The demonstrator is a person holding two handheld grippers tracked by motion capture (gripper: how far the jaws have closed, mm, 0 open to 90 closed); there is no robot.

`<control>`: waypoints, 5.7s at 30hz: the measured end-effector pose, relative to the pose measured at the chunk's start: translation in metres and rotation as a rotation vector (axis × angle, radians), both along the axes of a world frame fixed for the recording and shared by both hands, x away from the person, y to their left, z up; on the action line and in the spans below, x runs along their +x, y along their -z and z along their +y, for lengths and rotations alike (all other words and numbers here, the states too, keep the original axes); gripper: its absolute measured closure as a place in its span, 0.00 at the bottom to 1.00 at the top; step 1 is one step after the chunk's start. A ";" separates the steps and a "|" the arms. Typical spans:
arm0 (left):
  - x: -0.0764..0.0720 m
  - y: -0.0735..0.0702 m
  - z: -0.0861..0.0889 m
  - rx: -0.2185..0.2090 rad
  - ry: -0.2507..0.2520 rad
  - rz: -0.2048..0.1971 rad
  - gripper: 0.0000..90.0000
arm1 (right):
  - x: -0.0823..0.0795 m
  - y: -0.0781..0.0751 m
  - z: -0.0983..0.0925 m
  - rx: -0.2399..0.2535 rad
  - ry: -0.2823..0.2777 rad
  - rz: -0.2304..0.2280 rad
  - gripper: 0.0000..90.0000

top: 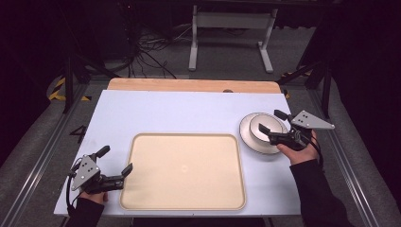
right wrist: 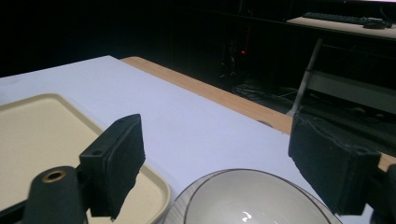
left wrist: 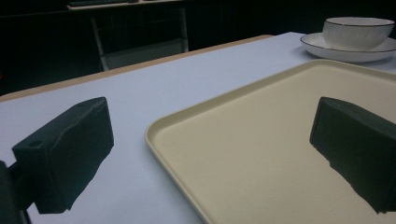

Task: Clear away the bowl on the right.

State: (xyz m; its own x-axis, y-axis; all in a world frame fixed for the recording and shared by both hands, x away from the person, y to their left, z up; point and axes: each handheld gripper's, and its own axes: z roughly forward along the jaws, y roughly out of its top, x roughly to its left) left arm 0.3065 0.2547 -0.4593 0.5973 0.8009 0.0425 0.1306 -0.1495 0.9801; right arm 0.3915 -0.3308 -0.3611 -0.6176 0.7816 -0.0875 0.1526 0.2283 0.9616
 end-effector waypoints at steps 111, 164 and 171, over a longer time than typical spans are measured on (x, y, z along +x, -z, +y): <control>-0.003 0.000 -0.001 0.012 0.006 -0.013 0.00 | 0.106 0.022 -0.035 -0.263 0.234 0.896 0.93; -0.003 0.001 -0.001 0.011 0.007 -0.013 0.00 | 0.084 -0.057 0.049 -0.286 0.113 0.869 0.92; -0.003 0.001 -0.001 0.012 0.008 -0.014 0.00 | 0.079 -0.059 0.071 -0.288 0.084 0.870 0.92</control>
State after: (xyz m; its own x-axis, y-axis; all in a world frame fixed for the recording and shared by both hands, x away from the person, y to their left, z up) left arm 0.3038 0.2534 -0.4599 0.6028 0.7956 0.0604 0.1154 -0.1618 0.9801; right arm 0.4707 -0.2601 -0.3025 -0.4995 0.8467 0.1832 0.8223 0.3968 0.4078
